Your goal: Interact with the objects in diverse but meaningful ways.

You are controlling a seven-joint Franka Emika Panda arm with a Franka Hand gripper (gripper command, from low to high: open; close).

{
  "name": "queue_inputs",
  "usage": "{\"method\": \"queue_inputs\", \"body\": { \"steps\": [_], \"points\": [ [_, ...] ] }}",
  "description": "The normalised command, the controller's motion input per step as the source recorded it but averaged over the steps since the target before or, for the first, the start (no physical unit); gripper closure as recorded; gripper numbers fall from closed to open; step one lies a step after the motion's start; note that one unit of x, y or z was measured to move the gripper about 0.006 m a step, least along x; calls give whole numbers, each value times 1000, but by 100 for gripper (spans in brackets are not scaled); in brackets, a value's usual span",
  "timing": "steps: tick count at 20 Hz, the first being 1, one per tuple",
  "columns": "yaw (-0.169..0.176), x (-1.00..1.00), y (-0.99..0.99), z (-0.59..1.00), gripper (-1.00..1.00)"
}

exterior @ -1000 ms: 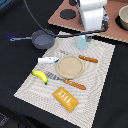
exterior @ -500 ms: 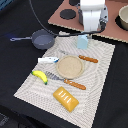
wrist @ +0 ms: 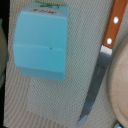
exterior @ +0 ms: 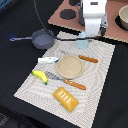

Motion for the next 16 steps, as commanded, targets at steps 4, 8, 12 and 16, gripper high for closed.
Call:
{"method": "queue_inputs", "body": {
  "steps": [4, 8, 12, 16],
  "points": [
    [0, 89, 375, -111, -100],
    [0, 51, 408, -79, -100],
    [0, 106, 407, -51, -100],
    [0, 59, 355, -154, -100]
  ]
}}
